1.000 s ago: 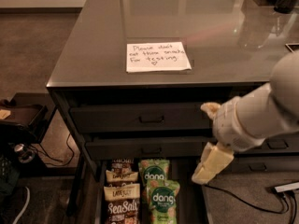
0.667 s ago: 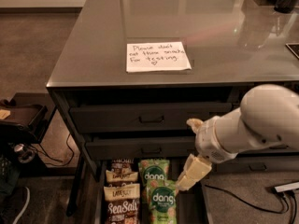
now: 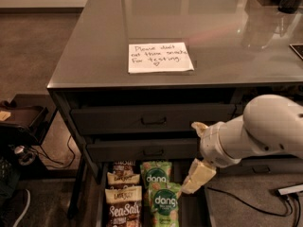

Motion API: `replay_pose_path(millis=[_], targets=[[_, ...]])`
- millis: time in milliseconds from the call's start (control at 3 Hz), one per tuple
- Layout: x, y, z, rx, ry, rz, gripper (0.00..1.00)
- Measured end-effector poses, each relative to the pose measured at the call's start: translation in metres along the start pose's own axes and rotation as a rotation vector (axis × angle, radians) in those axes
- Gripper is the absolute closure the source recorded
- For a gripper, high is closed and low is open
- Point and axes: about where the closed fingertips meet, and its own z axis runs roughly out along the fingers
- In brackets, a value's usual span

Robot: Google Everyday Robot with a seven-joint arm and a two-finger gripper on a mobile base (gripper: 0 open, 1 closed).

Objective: Pick green rice chip bag from bottom drawer and place on counter

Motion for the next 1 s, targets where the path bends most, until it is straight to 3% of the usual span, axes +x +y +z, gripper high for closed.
replay_pose_path(millis=[333, 667, 1000], targets=[[0.035, 0.002, 0.056, -0.01, 0.008, -0.093, 0.0], [0.063, -0.002, 0.127, -0.035, -0.044, -0.181, 0.0], [0.088, -0.005, 0.183, -0.08, -0.101, -0.199, 0.0]])
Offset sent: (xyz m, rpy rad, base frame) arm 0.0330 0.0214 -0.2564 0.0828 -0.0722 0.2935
